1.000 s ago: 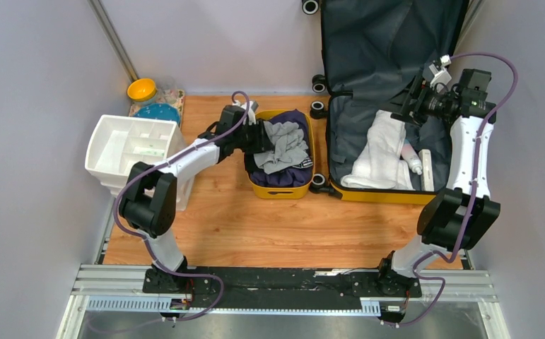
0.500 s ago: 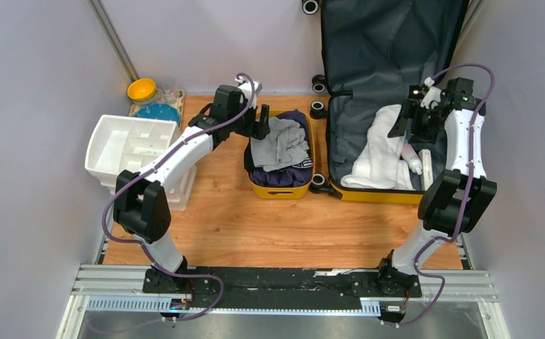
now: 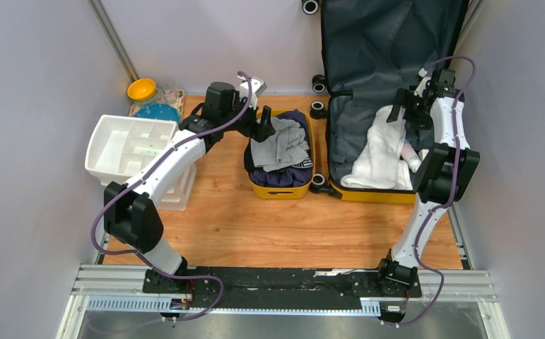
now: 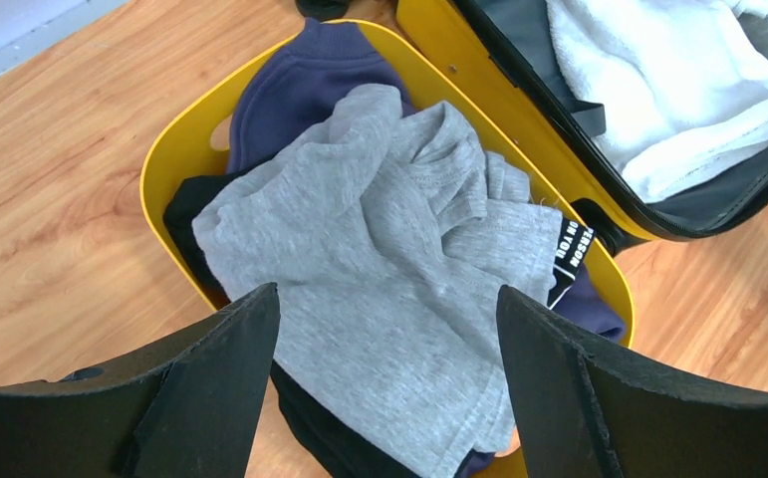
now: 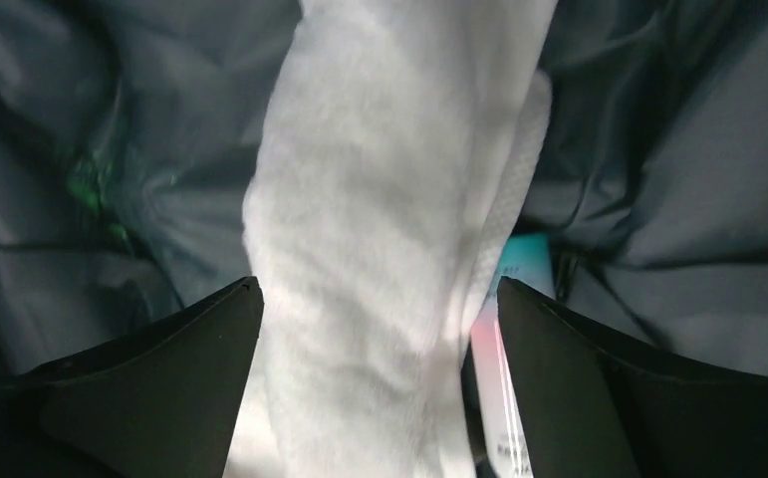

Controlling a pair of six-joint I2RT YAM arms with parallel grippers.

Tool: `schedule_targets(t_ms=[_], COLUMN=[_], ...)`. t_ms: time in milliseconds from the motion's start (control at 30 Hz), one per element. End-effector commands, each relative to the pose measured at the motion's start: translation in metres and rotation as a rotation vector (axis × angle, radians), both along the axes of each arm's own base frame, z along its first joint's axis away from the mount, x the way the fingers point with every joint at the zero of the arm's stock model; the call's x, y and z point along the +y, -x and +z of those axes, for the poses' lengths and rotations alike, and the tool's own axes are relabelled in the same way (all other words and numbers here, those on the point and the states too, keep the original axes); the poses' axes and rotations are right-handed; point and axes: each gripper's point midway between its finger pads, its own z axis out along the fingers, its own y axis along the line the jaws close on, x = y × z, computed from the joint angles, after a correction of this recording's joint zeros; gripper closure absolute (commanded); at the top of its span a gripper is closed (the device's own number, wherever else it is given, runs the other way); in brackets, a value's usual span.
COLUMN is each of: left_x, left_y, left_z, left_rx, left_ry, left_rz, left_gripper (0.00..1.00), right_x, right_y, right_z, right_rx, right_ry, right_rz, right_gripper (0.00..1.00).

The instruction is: Open, take out, and arrange the luggage

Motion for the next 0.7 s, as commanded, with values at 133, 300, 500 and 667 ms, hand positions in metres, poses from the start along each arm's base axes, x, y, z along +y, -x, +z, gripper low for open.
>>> schedule_targets(t_ms=[133,300,500,667], left_x=[0.007,0.011,0.015,0.014], left_y=[0.011,0.014,0.011,0.003], left_z=[0.013,0.005,0.005,0.01], left_rx=[-0.07,-0.049,-0.055,-0.055], left_ry=[-0.025,-0.04,-0.05,-0.036], left_rz=[-0.056,-0.051,-0.039,-0.026], left_gripper=[0.13,0.12,0.12,0.12], right_x=[-0.022,-0.019,0.001,0.017], right_y=[-0.071,-0.088,-0.085,-0.084], right_z=[-0.008,-0.031,-0.062,-0.049], right_rx=[-0.159,-0.151,-0.088,-0.109], right_ry=[0.007,-0.028,-0.115,-0.181], right_rz=[-0.064,-0.052,-0.016,0.019], right_gripper=[0.07,0.07,0.18,0.48])
